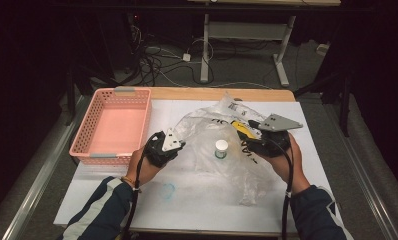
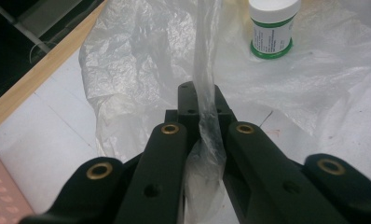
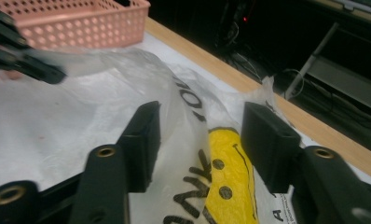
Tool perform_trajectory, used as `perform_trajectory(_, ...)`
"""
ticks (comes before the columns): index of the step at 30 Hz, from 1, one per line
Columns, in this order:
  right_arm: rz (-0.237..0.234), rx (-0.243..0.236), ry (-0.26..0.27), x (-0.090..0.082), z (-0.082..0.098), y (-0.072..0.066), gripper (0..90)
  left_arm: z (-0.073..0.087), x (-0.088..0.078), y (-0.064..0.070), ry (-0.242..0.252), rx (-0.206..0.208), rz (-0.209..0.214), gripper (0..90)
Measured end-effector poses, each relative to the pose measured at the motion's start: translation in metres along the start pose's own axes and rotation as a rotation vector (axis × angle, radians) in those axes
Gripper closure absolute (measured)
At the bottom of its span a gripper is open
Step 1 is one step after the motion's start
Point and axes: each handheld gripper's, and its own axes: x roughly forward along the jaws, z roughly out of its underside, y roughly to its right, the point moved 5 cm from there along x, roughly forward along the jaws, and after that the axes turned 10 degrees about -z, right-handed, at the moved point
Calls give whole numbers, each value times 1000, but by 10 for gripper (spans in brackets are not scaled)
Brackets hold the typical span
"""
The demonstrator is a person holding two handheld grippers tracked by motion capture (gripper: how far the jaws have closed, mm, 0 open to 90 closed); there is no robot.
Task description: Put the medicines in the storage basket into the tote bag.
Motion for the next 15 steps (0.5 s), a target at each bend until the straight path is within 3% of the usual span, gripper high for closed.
perform_trajectory(5, -34, -3, 37, -23, 2, -12, 361, 1, 0, 1, -4, 18, -6, 862)
perform_trajectory(7, -63, -15, 46, -40, 9, -24, 320, 1, -1, 2, -3, 17, -8, 863)
perform_trajectory(11, -100, -27, 29, -52, 23, -38, 276, 1, -1, 3, -3, 20, -7, 863)
perform_trajectory(12, -134, -43, 5, -58, 33, -49, 239, 1, 0, 2, -4, 23, -9, 863)
perform_trajectory(13, -134, -43, 5, -58, 33, -49, 239, 1, 0, 2, -4, 22, -9, 863)
perform_trajectory(14, -174, -57, -14, -63, 42, -60, 219, 2, 0, 2, -4, 21, -9, 862)
perform_trajectory(15, -174, -57, -14, -63, 42, -60, 219, 2, 1, 2, -4, 21, -8, 862)
